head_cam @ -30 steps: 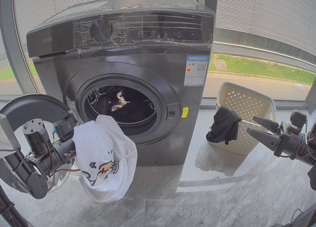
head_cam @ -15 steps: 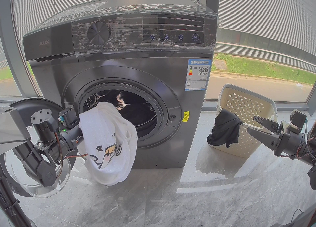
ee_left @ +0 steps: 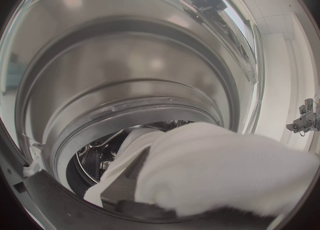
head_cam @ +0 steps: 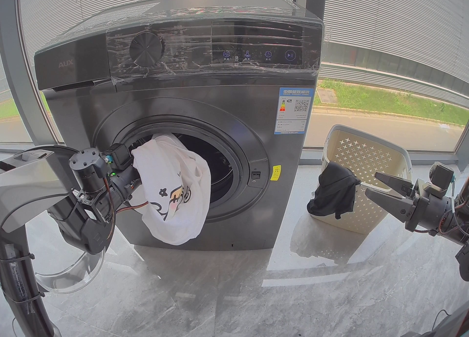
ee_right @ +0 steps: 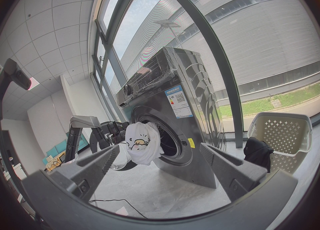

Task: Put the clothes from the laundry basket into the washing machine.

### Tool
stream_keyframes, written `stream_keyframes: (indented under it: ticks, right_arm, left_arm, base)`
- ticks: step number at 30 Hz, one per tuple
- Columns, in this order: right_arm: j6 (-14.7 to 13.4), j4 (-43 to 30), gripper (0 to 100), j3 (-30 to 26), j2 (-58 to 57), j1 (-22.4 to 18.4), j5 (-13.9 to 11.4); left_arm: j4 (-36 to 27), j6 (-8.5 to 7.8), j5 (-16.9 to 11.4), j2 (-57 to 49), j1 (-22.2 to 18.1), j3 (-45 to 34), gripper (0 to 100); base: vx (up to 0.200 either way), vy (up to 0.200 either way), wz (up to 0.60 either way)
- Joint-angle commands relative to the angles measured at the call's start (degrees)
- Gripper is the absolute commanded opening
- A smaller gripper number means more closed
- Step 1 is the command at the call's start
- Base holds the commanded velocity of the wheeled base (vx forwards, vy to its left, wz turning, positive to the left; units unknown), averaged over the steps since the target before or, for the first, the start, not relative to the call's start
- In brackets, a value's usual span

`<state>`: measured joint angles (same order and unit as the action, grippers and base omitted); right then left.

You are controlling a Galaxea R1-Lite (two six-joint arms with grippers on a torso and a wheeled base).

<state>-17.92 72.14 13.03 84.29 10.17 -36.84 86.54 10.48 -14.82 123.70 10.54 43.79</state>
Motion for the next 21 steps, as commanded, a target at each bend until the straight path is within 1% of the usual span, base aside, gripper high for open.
stream_keyframes:
  ticks: [1, 3, 6, 7, 8, 11, 15, 17, 19, 21]
  right_arm:
    - [0.0, 0.0, 100, 0.0, 0.4, -0.2, 0.0]
    - [0.0, 0.0, 100, 0.0, 0.4, -0.3, 0.0]
    - [0.0, 0.0, 100, 0.0, 0.4, -0.3, 0.0]
    - [0.0, 0.0, 100, 0.0, 0.4, -0.3, 0.0]
    - [-0.1, 0.0, 100, 0.0, 0.4, -0.3, 0.0]
    - [-0.1, 0.0, 100, 0.0, 0.4, -0.3, 0.0]
    - [-0.1, 0.0, 100, -0.1, 0.4, -0.3, 0.0]
    - [-0.1, 0.0, 100, -0.1, 0.4, -0.3, 0.0]
    - [-0.1, 0.0, 100, -0.1, 0.4, -0.3, 0.0]
    - [-0.1, 0.0, 100, -0.1, 0.4, -0.3, 0.0]
  left_arm:
    - [0.0, 1.12, 0.4, 4.4, 0.1, 4.2, 0]
    - [0.0, 2.52, 1.7, 5.0, 0.2, 5.3, 0]
    - [0.0, 5.60, 4.2, 5.0, 0.4, 5.8, 0]
    - [0.1, 6.39, 5.0, 5.0, 0.4, 5.8, 0]
    - [0.1, 6.74, 5.3, 5.0, 0.4, 5.8, 0]
    - [0.1, 6.65, 5.4, 5.0, 0.4, 5.7, 0]
    - [0.0, 6.39, 4.8, 5.0, 0.8, 5.8, 0]
    - [-0.1, 6.39, 4.4, 5.0, 1.0, 5.8, 0]
    - [0.1, 6.39, 2.9, 5.1, 1.4, 5.8, 0]
    - [0.1, 6.39, 2.4, 5.1, 1.8, 5.8, 0]
  base:
    - [0.000, 0.000, 0.00]
    - [0.000, 0.000, 0.00]
    - [0.000, 0.000, 0.00]
    - [0.000, 0.000, 0.00]
    - [0.000, 0.000, 0.00]
    - [0.000, 0.000, 0.00]
    - [0.000, 0.000, 0.00]
    - [0.200, 0.000, 0.00]
    - [0.200, 0.000, 0.00]
    - [0.200, 0.000, 0.00]
